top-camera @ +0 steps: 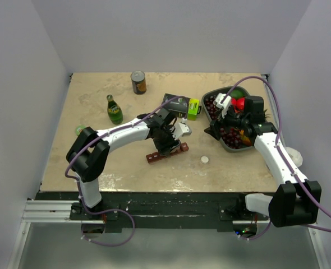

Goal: Sort the pills into containers

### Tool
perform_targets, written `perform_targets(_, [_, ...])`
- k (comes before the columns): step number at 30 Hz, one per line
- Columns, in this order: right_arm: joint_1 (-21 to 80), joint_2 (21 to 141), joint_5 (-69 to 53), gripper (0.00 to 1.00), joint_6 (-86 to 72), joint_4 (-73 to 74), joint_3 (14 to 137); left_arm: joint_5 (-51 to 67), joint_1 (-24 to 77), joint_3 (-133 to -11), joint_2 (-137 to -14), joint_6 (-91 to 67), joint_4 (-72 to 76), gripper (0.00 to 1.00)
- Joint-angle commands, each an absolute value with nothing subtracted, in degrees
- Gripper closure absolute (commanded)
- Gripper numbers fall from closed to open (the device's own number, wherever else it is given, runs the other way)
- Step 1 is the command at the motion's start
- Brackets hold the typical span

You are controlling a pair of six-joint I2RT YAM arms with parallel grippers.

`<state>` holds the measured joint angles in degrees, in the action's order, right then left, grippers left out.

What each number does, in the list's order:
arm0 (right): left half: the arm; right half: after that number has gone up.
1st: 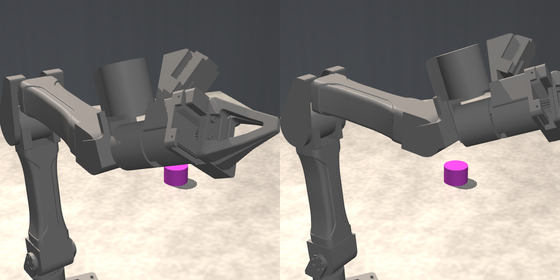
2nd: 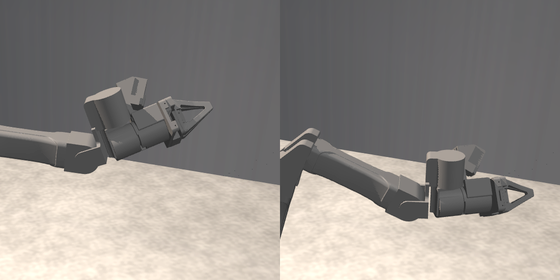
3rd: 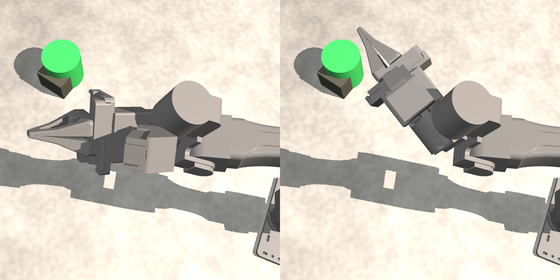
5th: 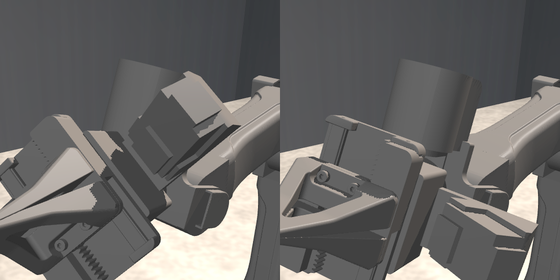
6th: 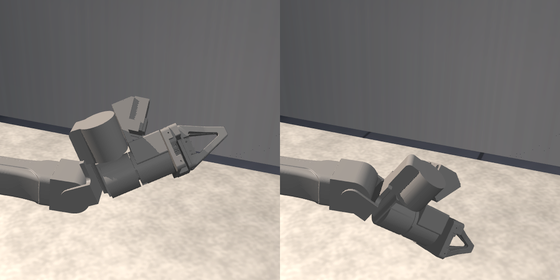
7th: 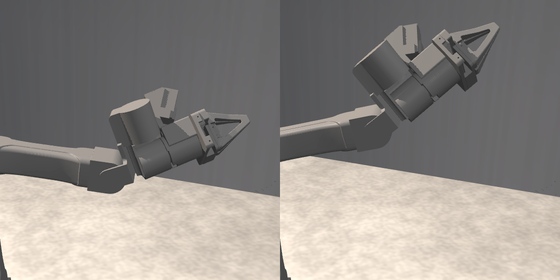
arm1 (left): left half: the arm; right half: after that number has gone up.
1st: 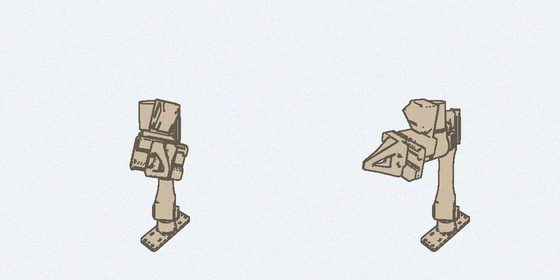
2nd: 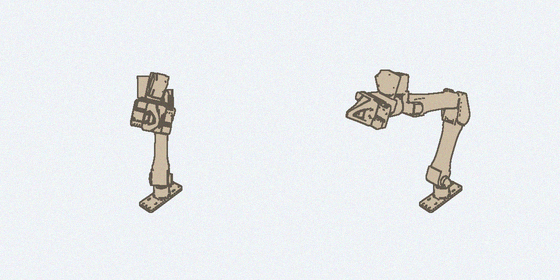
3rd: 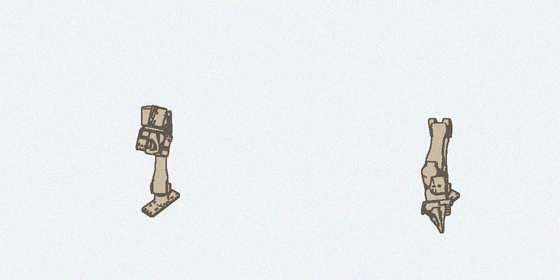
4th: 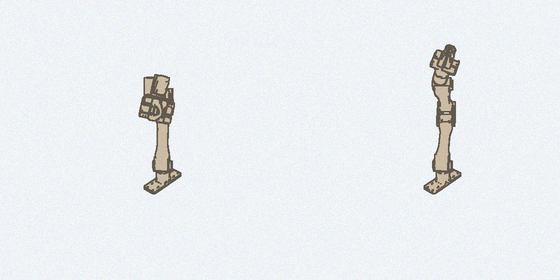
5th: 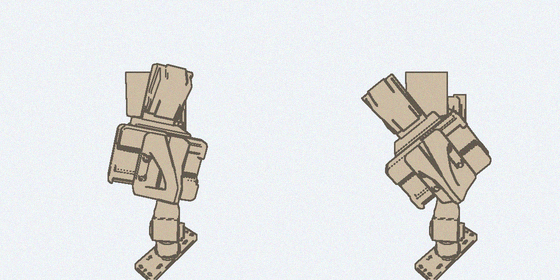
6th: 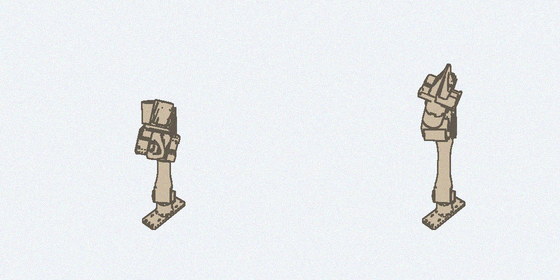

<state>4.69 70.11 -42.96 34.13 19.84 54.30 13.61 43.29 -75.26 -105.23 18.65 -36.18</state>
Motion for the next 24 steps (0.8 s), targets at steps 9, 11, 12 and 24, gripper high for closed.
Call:
perform_targets(9, [4.31, 69.96, -42.63, 0.01, 35.07, 19.69, 56.08, 11.95, 44.3, -78.75, -106.17, 18.9, -38.14, 1.0])
perform_targets(11, [4.31, 70.05, -42.54, 0.01, 35.07, 19.69, 56.07, 11.87, 44.38, -78.84, -106.26, 18.9, -38.41, 1.0])
perform_targets(12, [4.31, 69.96, -42.45, 0.01, 35.07, 19.6, 56.07, 11.78, 44.47, -78.92, -106.26, 18.9, -38.41, 1.0])
perform_targets(24, [4.39, 69.87, -42.45, 0.01, 35.07, 19.69, 56.07, 10.72, 44.82, -79.89, -106.61, 18.9, -39.81, 1.0])
